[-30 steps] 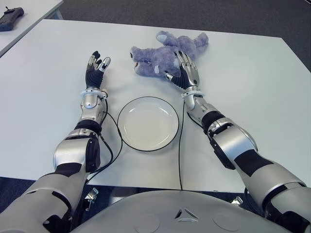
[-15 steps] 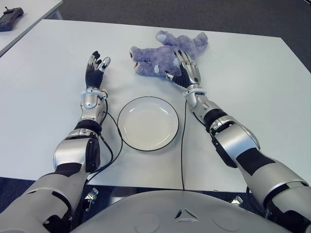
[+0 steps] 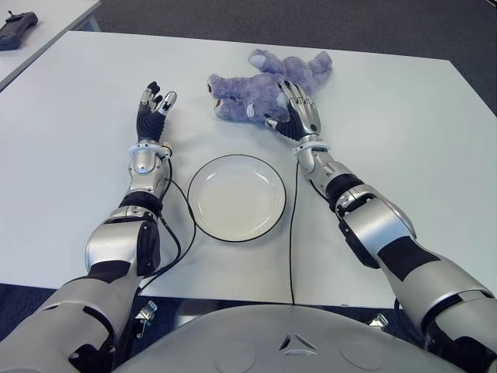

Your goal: Put the doll into the plate.

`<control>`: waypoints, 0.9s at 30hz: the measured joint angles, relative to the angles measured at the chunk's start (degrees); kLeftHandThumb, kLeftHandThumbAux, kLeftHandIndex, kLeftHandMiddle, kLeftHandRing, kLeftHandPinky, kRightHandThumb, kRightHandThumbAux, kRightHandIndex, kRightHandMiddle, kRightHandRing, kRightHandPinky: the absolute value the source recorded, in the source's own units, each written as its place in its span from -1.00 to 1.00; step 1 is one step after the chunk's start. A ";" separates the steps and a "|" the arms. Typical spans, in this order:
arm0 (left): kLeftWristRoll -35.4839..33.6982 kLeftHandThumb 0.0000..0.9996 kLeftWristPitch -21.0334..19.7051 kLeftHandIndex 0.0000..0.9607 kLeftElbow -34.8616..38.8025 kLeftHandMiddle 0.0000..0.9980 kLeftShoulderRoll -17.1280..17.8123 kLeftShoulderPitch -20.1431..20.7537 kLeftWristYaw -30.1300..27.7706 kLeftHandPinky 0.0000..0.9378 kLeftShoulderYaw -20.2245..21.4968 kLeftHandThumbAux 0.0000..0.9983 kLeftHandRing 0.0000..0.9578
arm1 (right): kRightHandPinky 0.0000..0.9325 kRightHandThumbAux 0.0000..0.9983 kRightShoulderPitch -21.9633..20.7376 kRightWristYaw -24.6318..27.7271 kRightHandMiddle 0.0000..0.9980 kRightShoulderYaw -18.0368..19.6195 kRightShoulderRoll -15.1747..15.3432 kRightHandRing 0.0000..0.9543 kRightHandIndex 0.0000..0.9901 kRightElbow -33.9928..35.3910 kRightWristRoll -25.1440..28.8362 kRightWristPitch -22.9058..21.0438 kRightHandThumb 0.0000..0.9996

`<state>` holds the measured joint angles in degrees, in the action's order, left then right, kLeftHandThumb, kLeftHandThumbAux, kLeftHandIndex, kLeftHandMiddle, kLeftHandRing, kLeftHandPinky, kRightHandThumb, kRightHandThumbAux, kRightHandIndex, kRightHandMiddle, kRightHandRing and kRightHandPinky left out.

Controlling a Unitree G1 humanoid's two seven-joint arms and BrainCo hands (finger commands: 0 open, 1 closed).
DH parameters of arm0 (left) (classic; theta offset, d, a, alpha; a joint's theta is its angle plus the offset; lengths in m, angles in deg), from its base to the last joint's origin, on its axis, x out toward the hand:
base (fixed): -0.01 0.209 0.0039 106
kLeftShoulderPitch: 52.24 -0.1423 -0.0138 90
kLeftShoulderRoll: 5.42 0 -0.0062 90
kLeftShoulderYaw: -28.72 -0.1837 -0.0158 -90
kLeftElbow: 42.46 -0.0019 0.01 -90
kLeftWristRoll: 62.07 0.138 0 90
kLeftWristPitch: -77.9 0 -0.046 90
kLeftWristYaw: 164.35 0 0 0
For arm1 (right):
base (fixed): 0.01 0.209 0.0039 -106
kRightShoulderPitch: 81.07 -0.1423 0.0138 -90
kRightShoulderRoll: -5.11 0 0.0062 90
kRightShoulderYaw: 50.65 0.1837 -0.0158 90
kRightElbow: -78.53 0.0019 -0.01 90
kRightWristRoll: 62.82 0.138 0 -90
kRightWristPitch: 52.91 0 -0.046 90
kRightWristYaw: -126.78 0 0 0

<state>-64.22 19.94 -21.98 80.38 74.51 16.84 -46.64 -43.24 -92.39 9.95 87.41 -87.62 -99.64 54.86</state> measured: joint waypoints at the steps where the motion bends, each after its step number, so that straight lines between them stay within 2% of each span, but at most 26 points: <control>1: 0.00 -1.00 0.00 -0.94 0.00 -0.93 0.00 0.00 0.00 -1.00 0.01 -0.10 -1.00 | -0.86 -0.04 0.00 -0.10 -0.90 -0.07 0.01 -0.94 -0.87 0.00 -0.01 -0.03 -0.21; 3: 0.00 -1.00 0.00 -0.94 0.00 -0.93 0.00 0.00 0.00 -1.00 0.01 -0.10 -1.00 | -0.73 -0.04 0.00 -0.45 -0.86 -0.27 0.02 -0.87 -0.85 -0.02 -0.03 -0.09 -0.12; 5: 0.00 -1.00 0.00 -0.94 0.00 -0.93 0.00 0.00 0.00 -1.00 0.01 -0.09 -1.00 | -0.44 -0.03 0.00 -0.89 -0.78 -0.37 0.02 -0.72 -0.82 -0.05 -0.05 -0.10 0.14; 6: 0.00 -1.00 0.00 -0.94 0.00 -0.93 -0.01 0.00 0.00 -1.00 0.01 -0.09 -1.00 | -0.31 -0.04 0.00 -1.31 -0.70 -0.37 0.01 -0.60 -0.77 -0.06 -0.04 -0.08 0.35; 7: 0.00 -1.00 0.00 -0.94 0.00 -0.93 -0.01 0.01 0.00 -1.00 0.00 -0.09 -1.00 | -0.29 -0.04 0.01 -1.68 -0.69 -0.33 0.01 -0.57 -0.76 -0.06 -0.02 -0.03 0.39; 8: 0.00 -1.00 -0.01 -0.94 0.00 -0.93 -0.02 0.02 0.00 -1.00 0.00 -0.09 -1.00 | -0.22 -0.05 0.00 -2.17 -0.59 -0.25 0.01 -0.45 -0.70 -0.05 0.01 0.05 0.57; 11: 0.01 -1.00 -0.01 -0.93 0.00 -0.93 -0.06 0.04 0.00 -1.00 -0.02 -0.08 -1.00 | -0.14 -0.06 0.00 -3.53 -0.48 0.63 0.01 -0.32 -0.59 -0.04 0.37 1.00 0.71; 12: 0.01 -1.00 -0.01 -0.93 0.00 -0.92 -0.08 0.06 0.00 -1.00 -0.02 -0.08 -1.00 | -0.04 0.19 0.01 -3.92 -0.23 0.99 0.01 -0.04 -0.47 -0.05 0.55 1.40 0.93; 13: 0.01 -1.00 -0.01 -0.93 0.00 -0.92 -0.09 0.07 0.00 -1.00 -0.03 -0.08 -1.00 | -0.02 0.23 0.01 -4.30 -0.19 1.31 0.01 0.01 -0.45 -0.05 0.75 1.78 0.96; 14: 0.01 -1.00 -0.01 -0.93 0.00 -0.92 -0.11 0.09 0.00 -1.00 -0.03 -0.08 -1.00 | 0.05 0.31 0.01 -4.67 -0.19 1.65 0.01 -0.03 -0.38 -0.04 0.96 2.21 0.99; 16: 0.01 -1.00 -0.01 -0.93 0.00 -0.92 -0.17 0.12 0.00 -1.00 -0.04 -0.08 -1.00 | 0.07 0.33 0.01 -5.38 -0.18 2.49 0.01 -0.04 -0.35 -0.04 1.27 3.04 1.00; 20: 0.01 -1.00 -0.01 -0.95 0.00 -0.93 -0.22 0.18 0.00 -1.00 -0.05 -0.09 -1.00 | 0.23 0.34 0.02 -6.48 -0.11 3.92 0.01 0.10 -0.30 -0.04 1.68 4.14 1.00; 23: 0.02 -1.00 -0.01 -0.95 0.00 -0.93 -0.23 0.19 0.00 -1.00 -0.05 -0.09 -1.00 | 0.28 0.34 0.05 -7.33 -0.10 4.85 0.01 0.14 -0.29 -0.05 1.82 4.74 1.00; 27: 0.03 -1.00 -0.01 -0.92 0.00 -0.92 -0.23 0.22 0.00 -1.00 -0.07 -0.09 -1.00 | 0.23 0.34 0.09 -8.32 -0.10 5.80 -0.02 0.12 -0.31 -0.07 1.83 5.16 1.00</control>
<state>-64.19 19.93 -21.98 80.15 74.73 16.84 -46.71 -43.14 -100.71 15.76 87.39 -87.69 -97.82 60.02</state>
